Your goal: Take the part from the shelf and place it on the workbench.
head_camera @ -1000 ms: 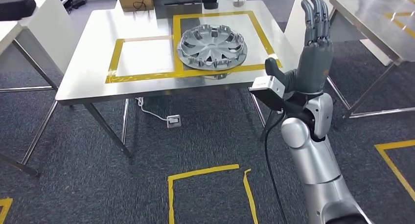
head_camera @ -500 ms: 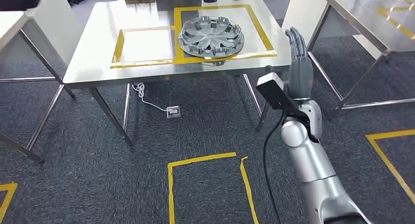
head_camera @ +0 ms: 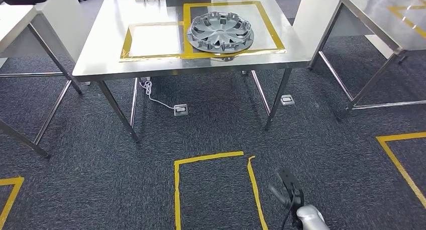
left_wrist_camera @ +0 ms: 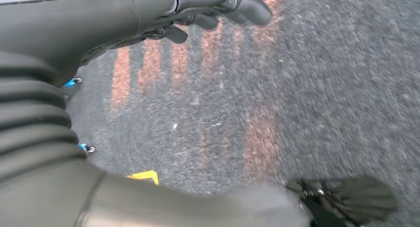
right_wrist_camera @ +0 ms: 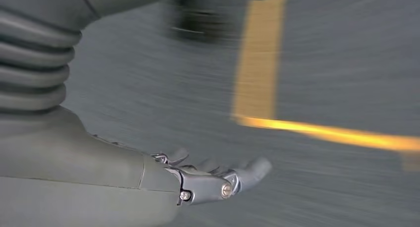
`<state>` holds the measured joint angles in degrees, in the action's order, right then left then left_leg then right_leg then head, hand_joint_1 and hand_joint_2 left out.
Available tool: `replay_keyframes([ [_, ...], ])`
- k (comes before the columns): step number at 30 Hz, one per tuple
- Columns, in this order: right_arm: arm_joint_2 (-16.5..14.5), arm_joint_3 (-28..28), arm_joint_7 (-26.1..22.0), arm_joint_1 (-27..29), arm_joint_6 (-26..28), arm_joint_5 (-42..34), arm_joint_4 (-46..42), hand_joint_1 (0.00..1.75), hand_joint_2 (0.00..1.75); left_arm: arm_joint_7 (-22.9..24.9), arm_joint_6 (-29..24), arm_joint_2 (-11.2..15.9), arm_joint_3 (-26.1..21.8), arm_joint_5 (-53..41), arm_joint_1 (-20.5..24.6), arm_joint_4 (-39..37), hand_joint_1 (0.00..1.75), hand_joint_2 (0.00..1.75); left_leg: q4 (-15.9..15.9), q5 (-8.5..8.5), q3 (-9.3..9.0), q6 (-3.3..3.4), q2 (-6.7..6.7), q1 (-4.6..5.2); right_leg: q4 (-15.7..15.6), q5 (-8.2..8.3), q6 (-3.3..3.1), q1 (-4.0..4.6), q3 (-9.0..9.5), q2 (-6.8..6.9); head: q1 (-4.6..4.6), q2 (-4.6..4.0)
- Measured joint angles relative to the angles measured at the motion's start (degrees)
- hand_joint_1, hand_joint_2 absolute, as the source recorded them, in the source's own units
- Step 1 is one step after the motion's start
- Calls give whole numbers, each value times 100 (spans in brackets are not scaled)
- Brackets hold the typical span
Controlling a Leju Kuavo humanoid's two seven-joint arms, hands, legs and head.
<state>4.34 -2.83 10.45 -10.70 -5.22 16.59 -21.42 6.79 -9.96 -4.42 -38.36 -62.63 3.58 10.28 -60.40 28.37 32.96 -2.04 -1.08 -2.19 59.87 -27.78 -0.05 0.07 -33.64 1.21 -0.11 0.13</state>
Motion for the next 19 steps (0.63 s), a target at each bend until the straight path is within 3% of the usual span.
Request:
replay_keyframes([
  [2, -60, 242, 1009, 392, 147, -166, 346, 0, 175, 38, -33, 0, -1, 2, -46, -6, 0, 175, -7, 13, 13, 14, 11, 22, -24, 27, 21, -16, 2, -13, 13, 1],
  [5, -185, 551, 1940, 773, 311, -449, 640, 0, 44, -6, -69, 0, -8, 62, -63, -11, 0, 175, -7, 16, 33, 42, 57, 55, -40, 51, 65, -46, -18, -48, 11, 0],
  [6, -232, 663, 1999, 829, 366, -604, 705, 0, 0, -59, -77, 0, -12, 90, -60, -11, 0, 131, -7, 20, 35, 50, 77, 64, -43, 55, 75, -54, -25, -65, 9, 1],
  [9, -368, 1124, 1638, 927, 302, -1138, 830, 0, 0, -266, -5, 3, -37, 114, -51, -11, 0, 0, -7, 20, 32, 74, 106, 77, -47, 64, 98, -67, -34, -94, 9, 1],
  [15, -504, 1600, 575, 967, -338, -1145, 960, 0, 0, -439, 119, 9, -45, -3, -44, -14, 0, 0, -5, 0, 31, 79, 114, 92, -48, 82, 119, -68, -46, -105, 9, 0],
  [19, -531, 1602, 217, 954, -470, -889, 982, 0, 0, -518, 117, 1, -45, -2, -30, -14, 0, 0, 1, -13, 32, 75, 114, 92, -48, 90, 117, -67, -51, -105, 9, 0],
])
